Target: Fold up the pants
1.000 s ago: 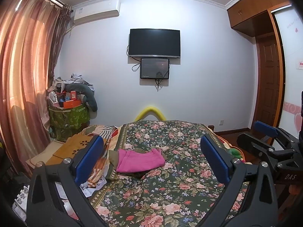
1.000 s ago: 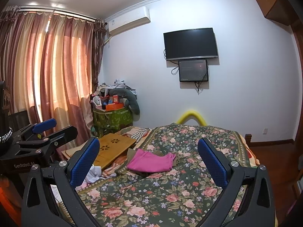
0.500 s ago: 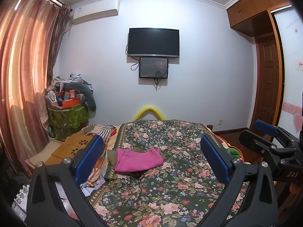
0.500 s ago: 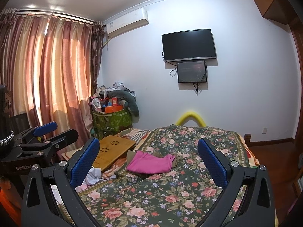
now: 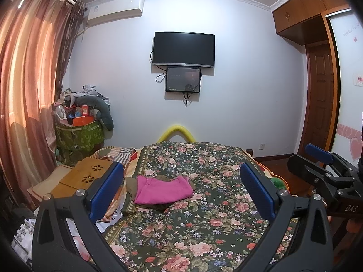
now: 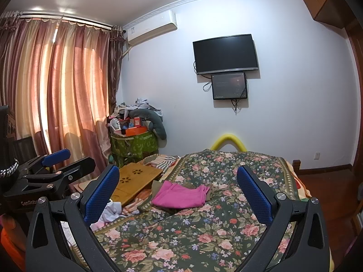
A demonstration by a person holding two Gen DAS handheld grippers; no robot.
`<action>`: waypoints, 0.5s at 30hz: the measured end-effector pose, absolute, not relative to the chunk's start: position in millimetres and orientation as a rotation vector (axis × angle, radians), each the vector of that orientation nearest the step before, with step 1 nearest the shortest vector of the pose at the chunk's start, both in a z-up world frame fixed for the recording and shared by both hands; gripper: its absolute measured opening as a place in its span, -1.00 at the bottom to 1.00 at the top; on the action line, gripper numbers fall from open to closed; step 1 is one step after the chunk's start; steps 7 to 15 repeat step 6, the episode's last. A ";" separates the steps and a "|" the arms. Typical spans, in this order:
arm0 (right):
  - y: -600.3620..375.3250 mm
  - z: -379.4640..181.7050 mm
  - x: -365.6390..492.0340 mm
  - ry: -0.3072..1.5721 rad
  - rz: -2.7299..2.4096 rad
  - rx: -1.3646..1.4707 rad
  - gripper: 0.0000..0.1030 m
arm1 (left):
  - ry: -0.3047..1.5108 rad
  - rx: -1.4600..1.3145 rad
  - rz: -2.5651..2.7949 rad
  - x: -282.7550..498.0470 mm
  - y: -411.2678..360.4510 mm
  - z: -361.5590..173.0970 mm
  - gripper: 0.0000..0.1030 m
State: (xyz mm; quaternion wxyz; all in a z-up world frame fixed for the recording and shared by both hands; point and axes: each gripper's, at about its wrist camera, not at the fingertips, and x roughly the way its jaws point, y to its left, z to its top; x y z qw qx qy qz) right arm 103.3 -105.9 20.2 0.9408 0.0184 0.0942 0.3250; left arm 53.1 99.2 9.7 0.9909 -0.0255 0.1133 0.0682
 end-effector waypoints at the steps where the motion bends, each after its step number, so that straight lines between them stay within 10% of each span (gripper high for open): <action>1: -106.2 19.9 103.3 0.194 0.663 0.037 0.99 | 0.228 -0.052 0.137 53.5 99.5 9.6 1.00; 15: -106.2 18.0 105.5 0.203 0.664 0.043 0.99 | 0.241 -0.051 0.128 56.0 99.0 7.1 1.00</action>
